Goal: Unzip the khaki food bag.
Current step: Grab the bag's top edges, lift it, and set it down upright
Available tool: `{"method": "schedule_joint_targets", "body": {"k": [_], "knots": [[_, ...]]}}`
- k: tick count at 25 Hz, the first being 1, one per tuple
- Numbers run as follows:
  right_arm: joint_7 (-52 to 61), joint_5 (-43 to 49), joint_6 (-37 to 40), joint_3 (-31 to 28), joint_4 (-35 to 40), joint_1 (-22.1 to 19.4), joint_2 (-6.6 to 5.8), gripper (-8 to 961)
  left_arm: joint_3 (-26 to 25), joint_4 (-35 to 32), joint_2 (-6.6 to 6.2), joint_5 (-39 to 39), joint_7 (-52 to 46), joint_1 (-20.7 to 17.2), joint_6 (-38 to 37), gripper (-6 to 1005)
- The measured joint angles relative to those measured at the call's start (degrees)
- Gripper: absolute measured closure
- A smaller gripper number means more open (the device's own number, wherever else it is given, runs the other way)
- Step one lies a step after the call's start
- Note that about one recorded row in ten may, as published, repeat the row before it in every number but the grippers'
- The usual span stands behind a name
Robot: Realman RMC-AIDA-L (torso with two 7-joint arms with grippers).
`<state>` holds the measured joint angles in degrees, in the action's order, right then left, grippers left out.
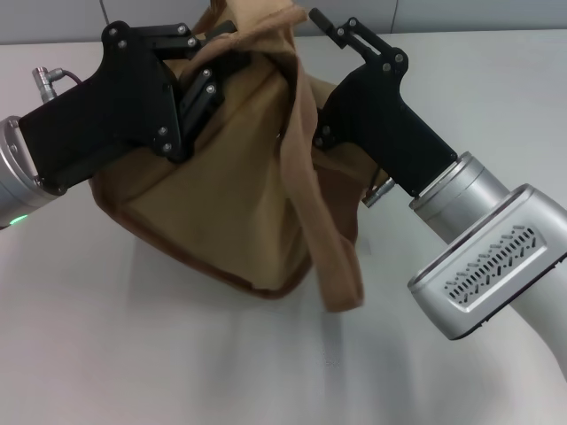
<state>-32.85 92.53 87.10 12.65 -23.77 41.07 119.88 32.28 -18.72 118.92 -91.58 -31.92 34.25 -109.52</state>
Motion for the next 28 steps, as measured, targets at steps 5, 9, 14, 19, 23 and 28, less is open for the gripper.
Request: {"method": "schedule_joint_targets", "body": {"k": [5,9,14,19,23,28], "knots": [[-0.9,0.2,0.1,0.0,-0.1,-0.2,0.0,457,0.0,0.0,0.0,0.0,0.1,-0.1,0.0,885],[-3.2,0.2,-0.3,0.0,-0.8,-0.2,0.0,524,0.0,0.0,-0.04,0.0,0.1,-0.3,0.0,880],[-3.8,0.2,-0.5,0.2,-0.9,-0.8,0.0,701,0.0,0.0,-0.08,0.0,0.1,-0.3,0.1,873],[-3.8,0.2,-0.5,0.3,-0.9,-1.9,-0.02,929,-0.3,0.0,-0.09,0.0,0.1,-0.3,0.1,866],[-3.8,0.2,-0.2,0.1,-0.9,-3.3,-0.27,949,-0.5,0.0,-0.09,0.0,0.1,-0.3,0.2,860],[-3.9,0.2,0.9,0.1,-0.7,-7.2,-0.5,947,-0.6,0.0,-0.09,0.0,0.1,-0.3,0.3,853]]}}
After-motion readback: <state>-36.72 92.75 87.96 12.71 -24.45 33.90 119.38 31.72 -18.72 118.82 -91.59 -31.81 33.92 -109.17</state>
